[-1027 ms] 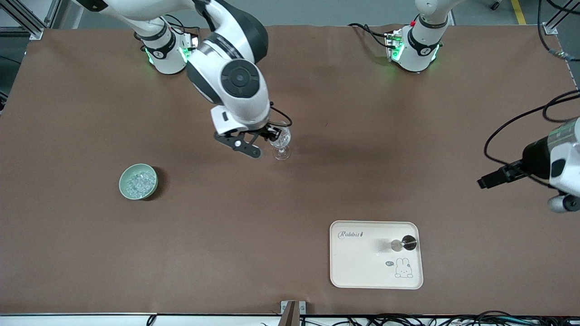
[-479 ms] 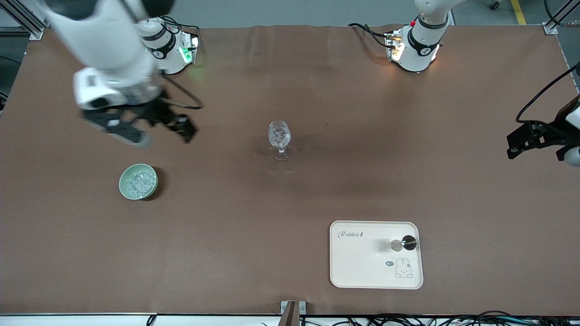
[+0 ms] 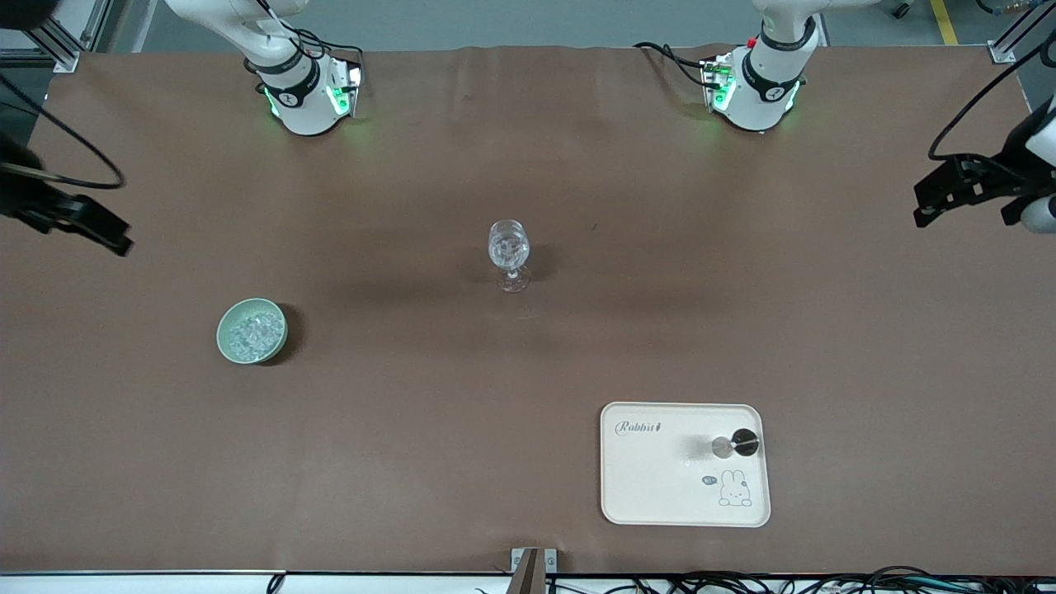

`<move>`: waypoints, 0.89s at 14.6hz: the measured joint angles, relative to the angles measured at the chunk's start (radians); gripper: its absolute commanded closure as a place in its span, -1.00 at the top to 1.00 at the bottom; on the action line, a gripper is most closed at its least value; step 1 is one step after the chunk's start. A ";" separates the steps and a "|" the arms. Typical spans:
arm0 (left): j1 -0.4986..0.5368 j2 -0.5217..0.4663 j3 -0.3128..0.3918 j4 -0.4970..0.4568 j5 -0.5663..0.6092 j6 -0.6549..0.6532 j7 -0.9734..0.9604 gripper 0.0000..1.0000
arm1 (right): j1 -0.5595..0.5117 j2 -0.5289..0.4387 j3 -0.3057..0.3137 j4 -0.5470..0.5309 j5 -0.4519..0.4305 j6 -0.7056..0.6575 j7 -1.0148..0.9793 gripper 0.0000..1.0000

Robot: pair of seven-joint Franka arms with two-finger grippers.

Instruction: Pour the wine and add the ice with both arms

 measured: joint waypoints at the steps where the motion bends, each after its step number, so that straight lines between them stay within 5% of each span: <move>1: -0.017 -0.028 0.025 -0.038 -0.007 0.002 0.000 1.00 | -0.005 -0.004 -0.044 -0.001 0.017 -0.007 -0.070 1.00; 5: -0.038 -0.119 0.093 -0.160 -0.030 0.025 0.001 1.00 | -0.072 -0.025 -0.097 -0.026 0.061 -0.019 -0.187 1.00; 13: -0.047 -0.134 0.063 -0.218 -0.057 0.090 -0.011 1.00 | -0.100 -0.067 -0.029 -0.080 0.062 -0.011 -0.192 1.00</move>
